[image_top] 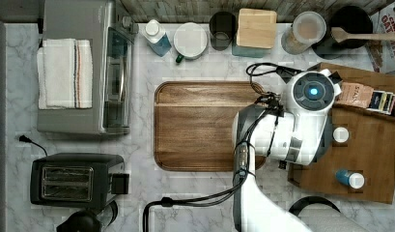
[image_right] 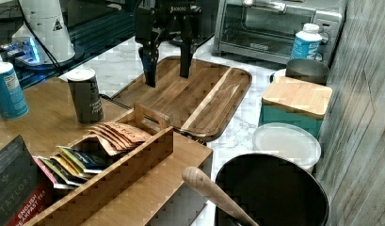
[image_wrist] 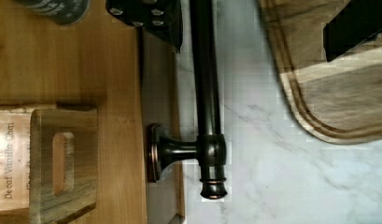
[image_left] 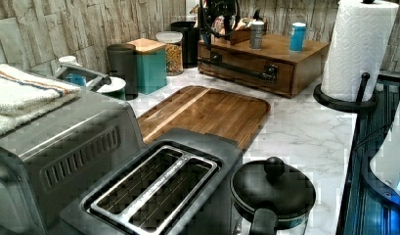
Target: Open the drawer.
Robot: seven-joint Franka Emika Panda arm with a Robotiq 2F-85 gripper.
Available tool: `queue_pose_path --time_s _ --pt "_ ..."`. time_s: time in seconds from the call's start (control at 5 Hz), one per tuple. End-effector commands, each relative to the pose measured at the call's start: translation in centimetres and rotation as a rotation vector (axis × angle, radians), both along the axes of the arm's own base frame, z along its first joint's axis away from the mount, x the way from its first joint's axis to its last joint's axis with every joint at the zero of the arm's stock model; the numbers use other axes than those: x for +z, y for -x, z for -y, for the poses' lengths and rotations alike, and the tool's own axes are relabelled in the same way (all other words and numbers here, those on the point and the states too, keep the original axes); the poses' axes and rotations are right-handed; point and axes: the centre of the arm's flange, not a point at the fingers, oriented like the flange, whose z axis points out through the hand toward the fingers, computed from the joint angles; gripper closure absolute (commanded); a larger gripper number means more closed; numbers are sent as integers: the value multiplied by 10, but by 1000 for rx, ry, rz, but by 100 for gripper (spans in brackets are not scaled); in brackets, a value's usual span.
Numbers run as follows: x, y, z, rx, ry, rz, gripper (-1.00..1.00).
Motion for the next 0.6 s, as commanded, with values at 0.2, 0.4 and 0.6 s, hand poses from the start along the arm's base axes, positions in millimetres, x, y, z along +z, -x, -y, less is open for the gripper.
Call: queue_pose_path --time_s 0.2,0.4,0.6 --pt "-24 6 9 -10 40 -41 -100" --pt "-35 11 11 -41 51 -27 -100" --pt "-42 12 10 -91 72 -44 -100"
